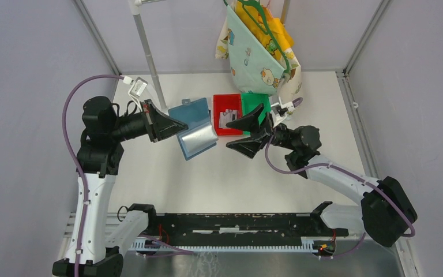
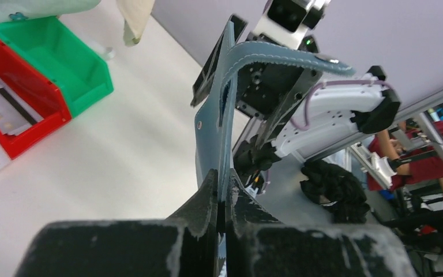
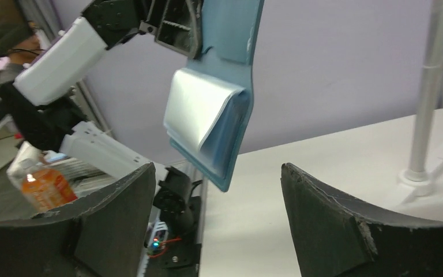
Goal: Take the credit cards out of the card holder
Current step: Open the card holder at the center of the board.
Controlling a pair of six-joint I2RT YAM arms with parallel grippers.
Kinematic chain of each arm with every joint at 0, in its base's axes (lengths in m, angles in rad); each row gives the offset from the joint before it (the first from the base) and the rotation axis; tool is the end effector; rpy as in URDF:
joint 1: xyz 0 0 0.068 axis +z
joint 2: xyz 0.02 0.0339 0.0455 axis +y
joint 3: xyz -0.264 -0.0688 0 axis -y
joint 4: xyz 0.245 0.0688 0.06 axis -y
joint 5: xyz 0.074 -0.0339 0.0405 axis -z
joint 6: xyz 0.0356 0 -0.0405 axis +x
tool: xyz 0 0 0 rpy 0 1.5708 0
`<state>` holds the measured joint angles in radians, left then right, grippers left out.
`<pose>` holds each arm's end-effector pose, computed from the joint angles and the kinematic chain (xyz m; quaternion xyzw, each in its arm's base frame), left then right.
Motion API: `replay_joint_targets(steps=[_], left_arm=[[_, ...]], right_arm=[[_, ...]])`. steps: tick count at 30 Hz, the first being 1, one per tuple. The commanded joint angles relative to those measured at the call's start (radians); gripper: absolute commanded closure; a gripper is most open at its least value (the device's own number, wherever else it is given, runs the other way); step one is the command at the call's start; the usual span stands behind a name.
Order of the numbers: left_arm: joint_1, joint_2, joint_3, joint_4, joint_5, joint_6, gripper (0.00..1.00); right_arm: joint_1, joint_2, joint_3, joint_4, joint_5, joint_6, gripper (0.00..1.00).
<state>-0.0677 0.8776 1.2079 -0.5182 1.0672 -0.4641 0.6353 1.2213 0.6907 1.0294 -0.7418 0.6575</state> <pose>0.1507 -0.0415 0.4358 0.1874 0.7141 -0.5223 0.4268 0.1944 0.1732 0.3373 -0.3063 0.4794 0.6304 0.5281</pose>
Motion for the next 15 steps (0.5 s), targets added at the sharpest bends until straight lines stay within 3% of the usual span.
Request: replay_joint_targets(steps=[1,7,15], left_arm=[[-0.003,-0.009,0.061,0.156,0.075,-0.174,0.98],[-0.002,-0.008,0.061,0.184,0.096,-0.230,0.98],[-0.002,-0.012,0.056,0.244,0.104,-0.305,0.98]], right_arm=[[0.006,0.020,-0.043,0.437,-0.058,0.269,0.17],[0.013,0.121,-0.018,0.603,-0.050,0.402,0.24],[0.056,0.181,0.024,0.593,-0.068,0.389,0.35]])
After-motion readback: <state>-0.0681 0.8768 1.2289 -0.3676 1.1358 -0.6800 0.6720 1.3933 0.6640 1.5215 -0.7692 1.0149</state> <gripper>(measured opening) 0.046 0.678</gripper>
